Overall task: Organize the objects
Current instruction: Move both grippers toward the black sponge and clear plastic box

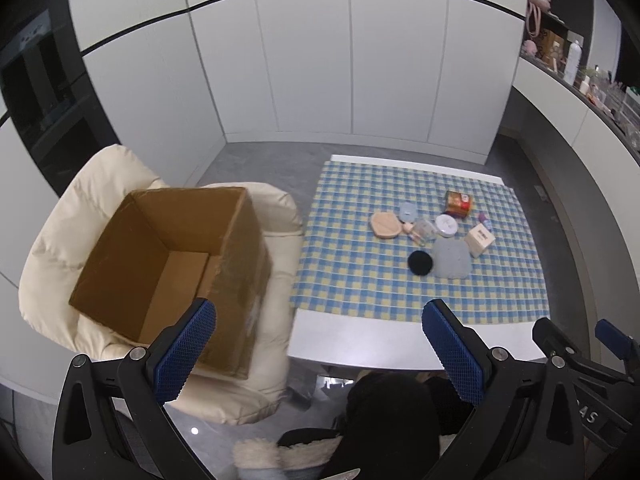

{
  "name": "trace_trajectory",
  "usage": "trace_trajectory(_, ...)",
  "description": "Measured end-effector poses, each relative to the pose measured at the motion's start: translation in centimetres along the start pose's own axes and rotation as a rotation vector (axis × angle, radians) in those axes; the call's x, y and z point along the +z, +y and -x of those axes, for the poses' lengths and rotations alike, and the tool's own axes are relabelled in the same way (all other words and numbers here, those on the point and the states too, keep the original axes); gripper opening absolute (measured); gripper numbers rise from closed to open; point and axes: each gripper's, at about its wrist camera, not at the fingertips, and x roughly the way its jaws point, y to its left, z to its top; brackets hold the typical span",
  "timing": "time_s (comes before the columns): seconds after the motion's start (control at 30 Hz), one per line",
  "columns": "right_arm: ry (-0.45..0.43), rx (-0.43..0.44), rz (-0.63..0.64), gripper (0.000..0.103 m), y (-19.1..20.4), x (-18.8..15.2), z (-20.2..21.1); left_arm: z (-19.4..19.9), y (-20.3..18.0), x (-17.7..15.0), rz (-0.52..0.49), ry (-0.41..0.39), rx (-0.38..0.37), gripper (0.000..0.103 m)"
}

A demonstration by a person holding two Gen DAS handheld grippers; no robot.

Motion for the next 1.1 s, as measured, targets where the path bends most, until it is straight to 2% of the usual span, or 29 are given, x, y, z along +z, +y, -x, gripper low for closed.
trace_trajectory(0.23, -0.02, -0.055, -0.042, 0.103, -3.2, 0.5, -1.6, -2.2, -2.9, -0.3, -0.022, 0.049, -0.032, 0.103)
trace_trajectory(0.63, -0.045, -0.104, -0.055, 0.103, -6.9, 2.0, -4.5, -5.7, -6.9, 0.2, -0.057, 0.067, -0.032, 0.102)
trace_trajectory(0.83, -0.078, -0.184, -0.04, 0.103, -8.1, 2.5, -6.4, -7.3, -8.7, 0.4, -0.118, 0.018, 0.046, 0.098)
trace_trajectory(1.0, -0.08, -0.155, -0.066, 0.103, -9.4, 3.2, -8.5, -8.4, -10.6, 0.3, -0.182, -0.037, 0.013, 0.098)
trace_trajectory(1.1, -0.096, -0.144, -0.081, 0.103, -10.0, 3.6, -10.3, -10.0, -11.9, 0.2, -0.21, -0.011, -0.052, 0.098)
